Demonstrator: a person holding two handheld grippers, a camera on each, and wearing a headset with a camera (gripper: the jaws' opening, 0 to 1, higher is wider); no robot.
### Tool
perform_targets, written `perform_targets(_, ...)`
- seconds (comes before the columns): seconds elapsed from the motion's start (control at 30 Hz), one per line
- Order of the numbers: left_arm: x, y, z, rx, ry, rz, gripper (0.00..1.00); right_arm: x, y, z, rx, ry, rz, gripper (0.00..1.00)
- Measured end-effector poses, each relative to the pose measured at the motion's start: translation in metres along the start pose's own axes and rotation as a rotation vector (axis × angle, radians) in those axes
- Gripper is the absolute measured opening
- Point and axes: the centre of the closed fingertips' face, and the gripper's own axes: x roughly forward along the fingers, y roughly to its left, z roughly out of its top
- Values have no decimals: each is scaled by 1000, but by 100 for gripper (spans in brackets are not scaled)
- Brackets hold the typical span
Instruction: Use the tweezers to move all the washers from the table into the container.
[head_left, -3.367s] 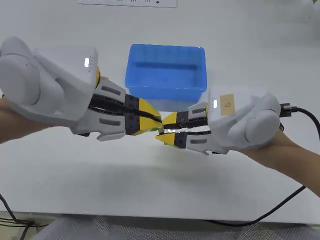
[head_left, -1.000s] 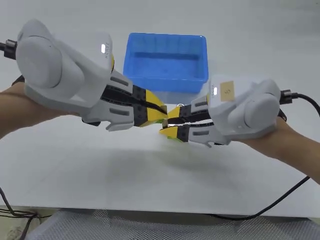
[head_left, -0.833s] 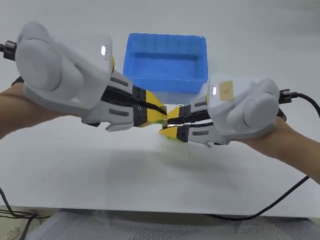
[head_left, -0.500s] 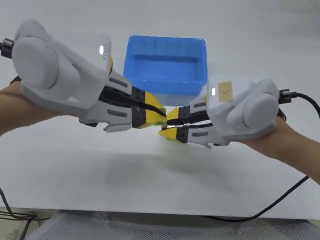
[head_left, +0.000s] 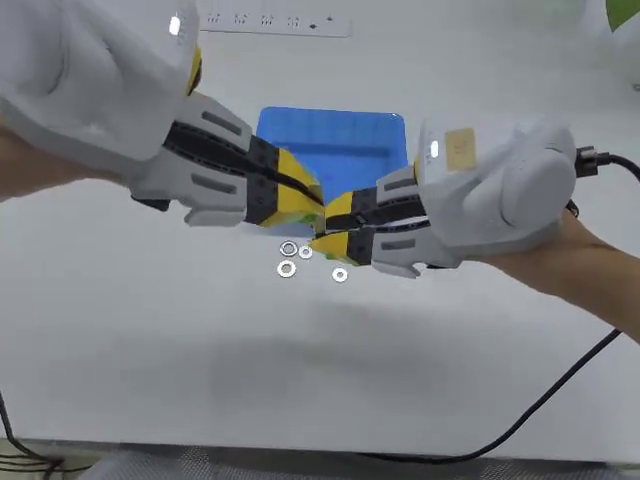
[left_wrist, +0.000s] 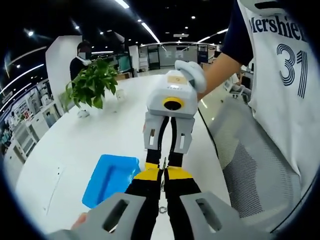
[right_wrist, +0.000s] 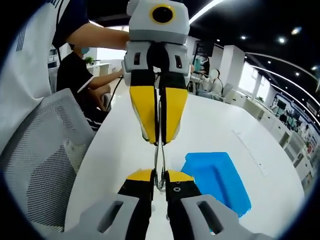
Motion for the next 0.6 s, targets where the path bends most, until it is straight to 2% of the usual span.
perform_targets(0.1,-7,10,9,17,-13,17,6,-4,-13,10,-17,-9,-30,9)
perform_targets(0.2,-11,21,16,21,-12,12,6,-4,-27,13,-38,-14,-49,9)
perform_targets(0.27,-11,28,20,41,-14,14,6,-6,-35,17,-25,-29,-68,10)
perform_targets(0.47,-7,46,22,55,-20,23,6,-8,-57,16,-35,-17,-108,10)
perform_targets(0.53,-5,62,19,54,-33,30,6,-8,-64,14,-41,-11,-115,10)
perform_targets(0.6,-2,70,16,52,-38,36,6,-6,-75,9,-41,-4,-121,10)
